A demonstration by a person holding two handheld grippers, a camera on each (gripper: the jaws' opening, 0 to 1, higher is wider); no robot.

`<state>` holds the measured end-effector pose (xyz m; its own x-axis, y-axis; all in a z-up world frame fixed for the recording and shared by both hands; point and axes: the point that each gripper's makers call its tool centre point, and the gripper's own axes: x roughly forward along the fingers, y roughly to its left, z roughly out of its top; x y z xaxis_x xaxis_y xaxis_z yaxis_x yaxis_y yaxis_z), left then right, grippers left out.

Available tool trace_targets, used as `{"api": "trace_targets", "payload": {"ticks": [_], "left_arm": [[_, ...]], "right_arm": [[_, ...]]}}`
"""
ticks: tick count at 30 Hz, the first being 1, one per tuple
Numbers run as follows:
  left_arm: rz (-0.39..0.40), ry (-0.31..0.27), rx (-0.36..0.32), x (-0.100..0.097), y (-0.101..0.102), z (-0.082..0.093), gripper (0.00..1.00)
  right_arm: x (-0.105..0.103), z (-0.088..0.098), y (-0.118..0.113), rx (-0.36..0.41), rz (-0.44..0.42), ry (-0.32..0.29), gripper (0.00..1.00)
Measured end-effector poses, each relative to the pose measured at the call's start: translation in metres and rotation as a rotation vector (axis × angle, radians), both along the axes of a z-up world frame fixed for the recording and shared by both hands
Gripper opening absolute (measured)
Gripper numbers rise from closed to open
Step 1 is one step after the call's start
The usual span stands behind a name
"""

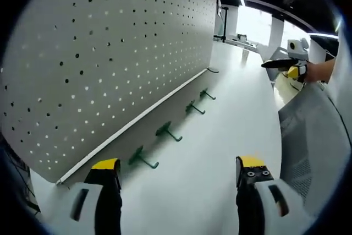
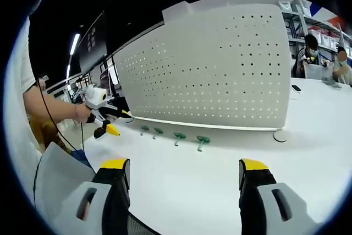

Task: Insert the hook assembly into the mounting plate slot until the hook locks in place.

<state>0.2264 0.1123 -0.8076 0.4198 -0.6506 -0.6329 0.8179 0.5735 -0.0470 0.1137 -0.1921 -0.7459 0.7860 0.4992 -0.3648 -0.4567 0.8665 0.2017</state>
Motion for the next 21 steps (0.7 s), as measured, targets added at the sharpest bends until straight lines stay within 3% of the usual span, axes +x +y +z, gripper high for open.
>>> {"api": "trace_targets", "payload": {"ticks": [21], "left_arm": [[-0.078, 0.013, 0.089, 0.028, -0.003, -0.014, 0.87]], "right_arm": [[0.004, -0.007, 0.000, -0.008, 0.009, 0.026, 0.76]]}}
